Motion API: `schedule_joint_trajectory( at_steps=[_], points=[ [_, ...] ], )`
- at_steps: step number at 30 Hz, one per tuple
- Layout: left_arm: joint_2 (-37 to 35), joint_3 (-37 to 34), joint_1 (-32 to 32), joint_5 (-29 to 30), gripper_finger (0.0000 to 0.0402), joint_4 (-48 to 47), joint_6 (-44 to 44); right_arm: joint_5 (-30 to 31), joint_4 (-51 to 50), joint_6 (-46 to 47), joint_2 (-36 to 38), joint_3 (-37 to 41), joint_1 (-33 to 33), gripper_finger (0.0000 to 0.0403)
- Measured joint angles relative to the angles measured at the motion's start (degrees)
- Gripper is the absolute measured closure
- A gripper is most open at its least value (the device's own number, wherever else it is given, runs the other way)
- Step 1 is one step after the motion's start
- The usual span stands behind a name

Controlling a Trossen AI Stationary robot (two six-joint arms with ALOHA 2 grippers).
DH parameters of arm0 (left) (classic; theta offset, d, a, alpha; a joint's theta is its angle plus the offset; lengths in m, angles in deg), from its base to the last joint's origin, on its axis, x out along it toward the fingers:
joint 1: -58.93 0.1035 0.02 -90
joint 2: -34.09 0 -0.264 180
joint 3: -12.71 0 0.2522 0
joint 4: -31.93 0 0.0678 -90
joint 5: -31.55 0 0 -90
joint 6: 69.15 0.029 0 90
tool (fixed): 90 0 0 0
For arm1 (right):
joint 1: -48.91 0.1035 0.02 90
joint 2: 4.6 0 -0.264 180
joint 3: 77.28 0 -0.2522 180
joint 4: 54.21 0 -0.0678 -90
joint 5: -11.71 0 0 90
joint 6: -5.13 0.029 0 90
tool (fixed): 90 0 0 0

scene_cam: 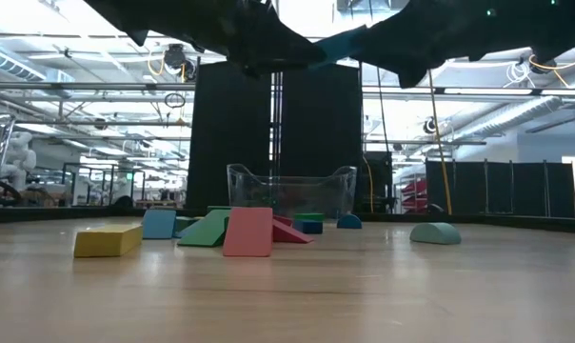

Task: Sort blocks by size
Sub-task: Put the light blue rectangle block into the bottom right transparent bin

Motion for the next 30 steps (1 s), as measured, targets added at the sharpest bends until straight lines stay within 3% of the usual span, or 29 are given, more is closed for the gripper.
schedule_joint_trajectory(
  at_steps=[8, 17, 30],
  points=[
    [0.0, 0.0, 0.0, -0.5, 0.0350, -0.6, -0.2, -1.8, -0.1, -1.0, 0.1, 0.0, 0.0, 0.0362],
    [0.0, 0.3, 0.0, -0.5, 0.0342, -3.8, -0.2, -2.6, -0.5, -0.8, 0.2, 0.0, -0.1, 0.0362],
    [0.0, 0.0, 0.0, 2.2, 0.0263, -7.2, 0.3, -2.5, -4.4, 0.6, 3.6, 0.0, 0.0, 0.0362]
  ],
)
